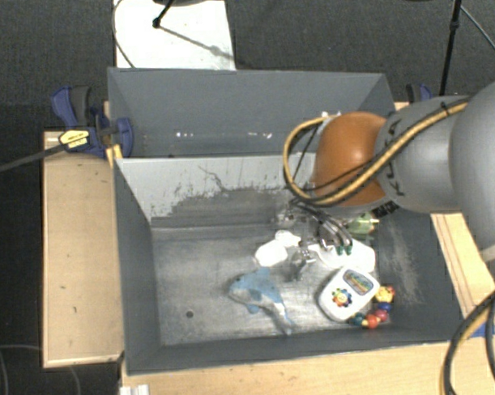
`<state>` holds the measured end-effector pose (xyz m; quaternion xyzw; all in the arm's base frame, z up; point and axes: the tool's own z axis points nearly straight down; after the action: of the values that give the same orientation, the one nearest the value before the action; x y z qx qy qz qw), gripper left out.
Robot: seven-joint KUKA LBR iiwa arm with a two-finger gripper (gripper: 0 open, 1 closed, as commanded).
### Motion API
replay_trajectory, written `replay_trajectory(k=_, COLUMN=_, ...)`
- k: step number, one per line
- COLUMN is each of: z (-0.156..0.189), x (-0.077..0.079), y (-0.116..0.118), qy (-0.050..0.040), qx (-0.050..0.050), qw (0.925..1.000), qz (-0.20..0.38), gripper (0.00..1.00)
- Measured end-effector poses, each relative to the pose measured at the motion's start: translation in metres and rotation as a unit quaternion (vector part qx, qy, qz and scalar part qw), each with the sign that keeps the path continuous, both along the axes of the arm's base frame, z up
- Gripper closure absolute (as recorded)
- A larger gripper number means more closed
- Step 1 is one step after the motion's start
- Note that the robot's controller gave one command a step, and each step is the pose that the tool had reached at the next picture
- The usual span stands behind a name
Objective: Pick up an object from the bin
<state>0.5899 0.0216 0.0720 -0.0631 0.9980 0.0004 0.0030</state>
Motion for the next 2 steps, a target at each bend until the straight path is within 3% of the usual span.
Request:
replay_trajectory(k=1, z=0.0038, x=0.0001, y=0.0020, qy=-0.0039, qx=0.001, qw=1.0000, qz=0.000, gripper=1.00)
replay_trajectory(k=2, z=0.0039, x=0.0002, y=0.0020, qy=-0.0039, qx=0.001, qw=1.0000, qz=0.000, gripper=1.00)
